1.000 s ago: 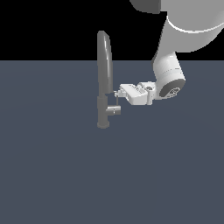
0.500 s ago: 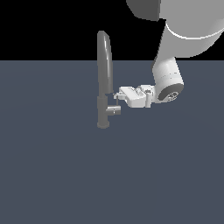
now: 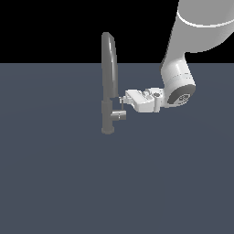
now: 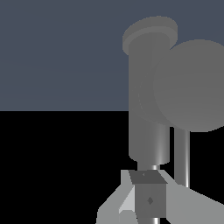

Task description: Turn on the faucet by rotating a designated handle.

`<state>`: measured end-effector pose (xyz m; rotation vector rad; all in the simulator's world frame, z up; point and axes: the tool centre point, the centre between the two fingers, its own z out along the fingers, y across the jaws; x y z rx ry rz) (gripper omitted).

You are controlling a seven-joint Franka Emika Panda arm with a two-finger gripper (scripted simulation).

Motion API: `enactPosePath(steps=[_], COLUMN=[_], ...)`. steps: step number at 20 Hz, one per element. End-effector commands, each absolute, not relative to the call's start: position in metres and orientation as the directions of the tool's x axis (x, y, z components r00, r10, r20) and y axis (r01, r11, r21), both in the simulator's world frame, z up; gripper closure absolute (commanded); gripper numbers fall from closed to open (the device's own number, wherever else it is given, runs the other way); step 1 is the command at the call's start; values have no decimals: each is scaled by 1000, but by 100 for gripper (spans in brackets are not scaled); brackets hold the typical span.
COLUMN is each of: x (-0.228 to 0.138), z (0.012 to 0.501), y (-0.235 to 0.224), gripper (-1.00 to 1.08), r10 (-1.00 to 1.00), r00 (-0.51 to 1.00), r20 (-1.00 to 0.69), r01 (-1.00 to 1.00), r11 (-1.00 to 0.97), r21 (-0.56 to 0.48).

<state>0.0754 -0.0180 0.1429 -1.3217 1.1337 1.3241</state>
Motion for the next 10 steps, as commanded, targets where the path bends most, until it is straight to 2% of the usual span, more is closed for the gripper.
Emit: enactPosePath(steps=[1,10], x=[70,57], z=[145,145], y=[-19,-21], gripper=[108,108], r10=[0,-2], r00=[-2,-2], r20=[-1000,-1000], r01=[-988,-988], r11=[-154,-152], r21=[2,2])
